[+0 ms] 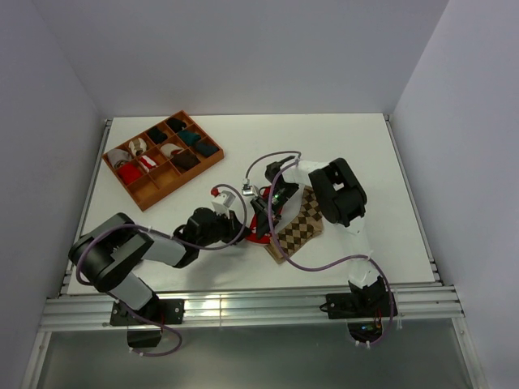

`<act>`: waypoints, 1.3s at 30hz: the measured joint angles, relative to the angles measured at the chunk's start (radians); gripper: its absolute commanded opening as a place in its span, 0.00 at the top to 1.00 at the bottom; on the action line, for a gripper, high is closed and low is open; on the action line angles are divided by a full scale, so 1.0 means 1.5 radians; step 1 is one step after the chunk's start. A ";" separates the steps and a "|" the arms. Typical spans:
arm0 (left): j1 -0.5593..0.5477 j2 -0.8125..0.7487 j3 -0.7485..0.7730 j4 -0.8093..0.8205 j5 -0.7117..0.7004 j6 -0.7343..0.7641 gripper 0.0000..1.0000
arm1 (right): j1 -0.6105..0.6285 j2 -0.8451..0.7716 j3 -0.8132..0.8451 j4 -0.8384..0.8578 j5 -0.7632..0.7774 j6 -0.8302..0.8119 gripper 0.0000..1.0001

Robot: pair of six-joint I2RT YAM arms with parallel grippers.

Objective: Roll the socks
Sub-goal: Roll the sock at the center of the board.

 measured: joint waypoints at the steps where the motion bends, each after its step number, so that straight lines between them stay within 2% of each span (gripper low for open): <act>1: -0.002 -0.005 0.001 -0.010 -0.004 0.000 1.00 | 0.000 0.000 0.000 0.003 0.003 0.003 0.87; 3: -0.007 -0.018 0.002 -0.032 -0.011 0.000 1.00 | 0.000 0.000 0.000 0.008 0.008 0.010 0.87; 5: -0.010 -0.030 0.002 -0.049 -0.019 0.000 1.00 | 0.000 0.000 0.000 0.010 0.011 0.015 0.80; 6: -0.011 -0.036 0.002 -0.058 -0.022 0.000 1.00 | 0.000 0.000 0.000 0.013 0.013 0.018 0.74; 7: -0.012 -0.041 0.006 -0.073 -0.029 0.000 1.00 | 0.000 0.000 0.000 0.015 0.017 0.020 0.65; 9: -0.017 -0.046 0.021 -0.114 -0.046 -0.001 1.00 | 0.000 -0.004 -0.002 0.025 0.028 0.026 0.56; 10: -0.020 -0.046 0.034 -0.146 -0.061 -0.002 1.00 | 0.000 -0.009 -0.005 0.035 0.039 0.033 0.48; 12: -0.024 -0.046 0.058 -0.195 -0.080 -0.003 1.00 | 0.000 -0.030 -0.018 0.055 0.053 0.049 0.45; 20: -0.029 -0.054 0.127 -0.378 -0.147 -0.033 1.00 | -0.001 -0.147 -0.053 0.153 0.136 0.091 0.44; 26: -0.029 -0.098 0.163 -0.515 -0.166 -0.054 1.00 | -0.002 -0.231 -0.126 0.239 0.217 0.124 0.50; 31: -0.029 -0.118 0.210 -0.629 -0.160 -0.068 1.00 | -0.002 -0.355 -0.218 0.342 0.279 0.139 0.55; 39: -0.029 -0.099 0.277 -0.751 -0.137 -0.068 1.00 | 0.009 -0.570 -0.363 0.504 0.301 0.127 0.57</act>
